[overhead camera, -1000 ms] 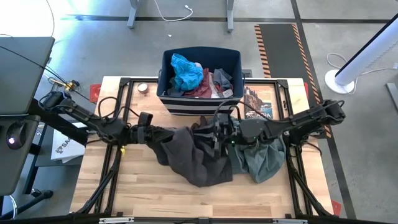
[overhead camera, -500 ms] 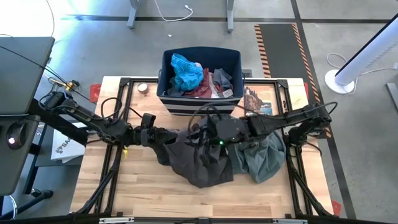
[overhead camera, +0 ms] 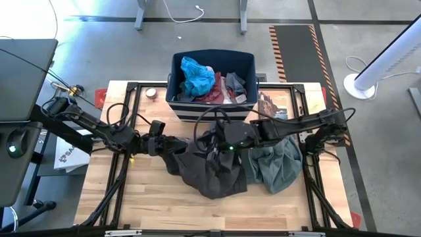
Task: Sort clothes
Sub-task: Fold the dark grey short
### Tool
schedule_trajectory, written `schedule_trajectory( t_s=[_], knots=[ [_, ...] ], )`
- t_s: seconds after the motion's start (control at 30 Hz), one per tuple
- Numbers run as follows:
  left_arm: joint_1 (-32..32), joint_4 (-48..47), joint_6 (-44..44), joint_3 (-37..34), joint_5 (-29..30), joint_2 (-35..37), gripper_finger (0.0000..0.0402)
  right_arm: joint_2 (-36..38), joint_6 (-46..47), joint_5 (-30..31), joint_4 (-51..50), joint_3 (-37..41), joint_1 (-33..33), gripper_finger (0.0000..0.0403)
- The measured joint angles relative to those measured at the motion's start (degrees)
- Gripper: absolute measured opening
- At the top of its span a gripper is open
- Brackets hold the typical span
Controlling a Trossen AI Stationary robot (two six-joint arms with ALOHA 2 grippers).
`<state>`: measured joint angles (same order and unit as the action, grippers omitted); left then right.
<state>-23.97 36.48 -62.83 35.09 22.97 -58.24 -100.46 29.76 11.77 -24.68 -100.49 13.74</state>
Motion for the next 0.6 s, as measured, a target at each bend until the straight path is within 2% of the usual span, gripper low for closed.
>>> schedule_trajectory(
  t_s=[0.13, 0.43, 0.6],
  knots=[
    [0.00, 0.75, 0.07, 0.00, -0.47, 0.00, 0.0000, -1.90, -0.14, 0.02, 2.92, 0.07, 0.01, 0.0303],
    [-0.02, 0.71, 0.07, 0.00, -1.72, 0.00, 0.0000, -3.50, -0.20, -1.36, 5.76, 0.07, 0.13, 0.0305],
    [0.00, 0.70, 0.46, 0.00, -1.70, 0.00, 0.0000, -3.50, -0.17, -1.31, 5.74, 0.09, 0.13, 0.0279]
  ],
)
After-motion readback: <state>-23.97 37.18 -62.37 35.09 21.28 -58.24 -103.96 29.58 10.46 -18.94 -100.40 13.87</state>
